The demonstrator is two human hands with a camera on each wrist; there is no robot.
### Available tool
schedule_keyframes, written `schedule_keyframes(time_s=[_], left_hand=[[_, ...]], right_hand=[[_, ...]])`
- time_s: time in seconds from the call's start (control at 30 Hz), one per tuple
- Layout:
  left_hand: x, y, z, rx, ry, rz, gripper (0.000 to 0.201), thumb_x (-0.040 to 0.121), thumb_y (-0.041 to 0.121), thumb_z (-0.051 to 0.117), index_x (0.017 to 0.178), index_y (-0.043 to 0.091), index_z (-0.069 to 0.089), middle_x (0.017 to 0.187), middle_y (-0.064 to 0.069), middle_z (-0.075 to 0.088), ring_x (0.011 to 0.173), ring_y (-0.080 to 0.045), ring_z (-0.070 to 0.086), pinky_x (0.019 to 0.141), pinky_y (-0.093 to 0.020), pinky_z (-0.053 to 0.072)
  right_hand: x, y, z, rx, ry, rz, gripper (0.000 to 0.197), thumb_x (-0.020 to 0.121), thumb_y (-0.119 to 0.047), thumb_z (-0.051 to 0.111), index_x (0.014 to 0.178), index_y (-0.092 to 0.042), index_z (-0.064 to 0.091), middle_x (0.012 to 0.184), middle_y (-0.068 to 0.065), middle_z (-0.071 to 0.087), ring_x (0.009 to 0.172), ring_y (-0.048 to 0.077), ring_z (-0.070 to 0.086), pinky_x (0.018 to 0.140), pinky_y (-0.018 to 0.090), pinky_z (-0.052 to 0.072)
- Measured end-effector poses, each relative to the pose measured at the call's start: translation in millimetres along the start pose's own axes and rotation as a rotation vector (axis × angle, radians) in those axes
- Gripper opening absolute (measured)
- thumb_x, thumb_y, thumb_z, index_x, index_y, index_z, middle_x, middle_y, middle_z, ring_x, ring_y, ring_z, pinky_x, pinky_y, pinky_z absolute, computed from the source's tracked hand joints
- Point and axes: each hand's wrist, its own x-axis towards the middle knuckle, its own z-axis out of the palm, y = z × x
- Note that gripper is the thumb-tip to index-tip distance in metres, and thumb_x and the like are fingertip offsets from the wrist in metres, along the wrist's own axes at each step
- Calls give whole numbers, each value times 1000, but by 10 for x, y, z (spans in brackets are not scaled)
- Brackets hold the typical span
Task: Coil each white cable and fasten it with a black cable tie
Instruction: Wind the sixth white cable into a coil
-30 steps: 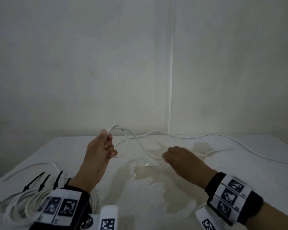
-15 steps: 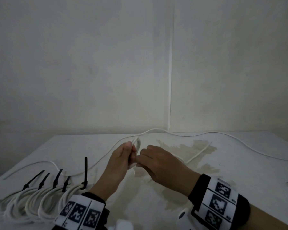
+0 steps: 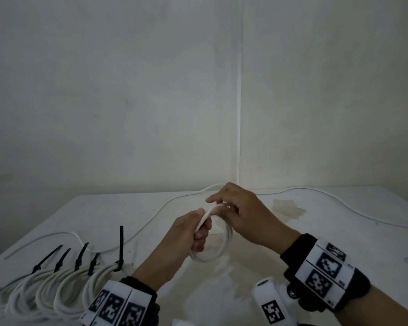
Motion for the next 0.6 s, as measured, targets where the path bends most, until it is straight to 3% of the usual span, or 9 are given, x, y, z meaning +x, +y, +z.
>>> schedule_keyframes(time_s=[0.07, 0.13, 0.23, 0.43, 0.6], left_hand=[[-3, -1, 0, 0, 7, -7, 40, 99, 22, 30, 68, 9, 50, 45, 8, 32, 39, -5, 27, 42, -16, 27], [-13, -3, 2, -2, 19, -26, 39, 99, 22, 31, 68, 8, 50, 45, 7, 31, 39, -5, 26, 42, -16, 26], [-32, 17, 11, -8, 17, -13, 42, 100, 25, 29, 68, 9, 51, 45, 8, 31, 39, -5, 26, 42, -16, 27], [-68, 54, 18, 164, 12, 73, 36, 98, 25, 33, 67, 12, 47, 45, 12, 32, 44, -4, 28, 45, -14, 28], [-59, 41, 34, 76, 62, 62, 36, 98, 23, 36, 65, 11, 46, 45, 11, 30, 41, -4, 25, 43, -14, 26]], right_hand=[[-2, -12, -1, 47, -74, 93, 20, 90, -23, 58, 102, -11, 69, 83, -17, 56, 78, -13, 53, 71, 5, 38], [-3, -37, -1, 120, -147, 178, 17, 91, -21, 55, 91, -12, 70, 73, -15, 61, 66, -3, 55, 64, 11, 41], [10, -86, -29, 162, -187, 232, 19, 93, -19, 52, 81, -14, 66, 60, -10, 56, 51, 0, 45, 53, 11, 35], [32, -149, -92, 155, -197, 253, 24, 93, -21, 51, 70, -22, 60, 60, -9, 56, 50, 0, 44, 54, 15, 36], [24, -137, -83, 206, -172, 242, 27, 93, -23, 51, 76, -9, 66, 62, -4, 59, 56, 9, 44, 57, 20, 36]])
